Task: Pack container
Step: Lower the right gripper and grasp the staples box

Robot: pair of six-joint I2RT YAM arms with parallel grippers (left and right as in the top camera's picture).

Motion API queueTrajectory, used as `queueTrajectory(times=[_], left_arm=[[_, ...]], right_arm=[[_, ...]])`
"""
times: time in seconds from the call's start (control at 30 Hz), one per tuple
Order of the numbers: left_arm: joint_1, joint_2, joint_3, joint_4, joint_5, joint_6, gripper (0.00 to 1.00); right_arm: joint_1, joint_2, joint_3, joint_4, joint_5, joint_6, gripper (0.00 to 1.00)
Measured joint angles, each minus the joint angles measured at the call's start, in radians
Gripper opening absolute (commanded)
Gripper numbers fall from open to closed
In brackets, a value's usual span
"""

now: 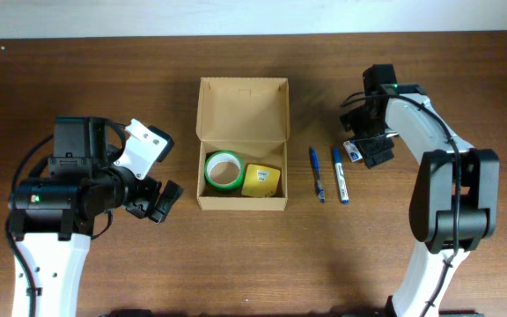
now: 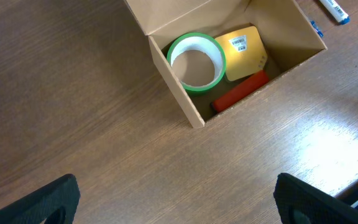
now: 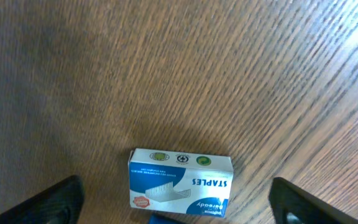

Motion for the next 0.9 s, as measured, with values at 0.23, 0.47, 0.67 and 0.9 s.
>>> queueTrajectory(times=[0.23,0.47,0.67,0.9], left_arm=[[0.000,0.000,0.000,0.000,0.000,0.000,0.99],[0.000,0.000,0.000,0.000,0.000,0.000,0.99],[0.000,0.000,0.000,0.000,0.000,0.000,1.00],[0.000,0.000,0.000,0.000,0.000,0.000,0.99]], right_arm=[[0.004,0.009,0.000,0.000,0.000,-0.011,0.94],[0.006,0.044,0.004,0.001,-0.016,-0.016,0.94],[0.006,0.044,0.005,0.002,-0.016,-0.024,0.75],[0.006,0.044,0.006,0.004,-0.019,-0.032,0.60]])
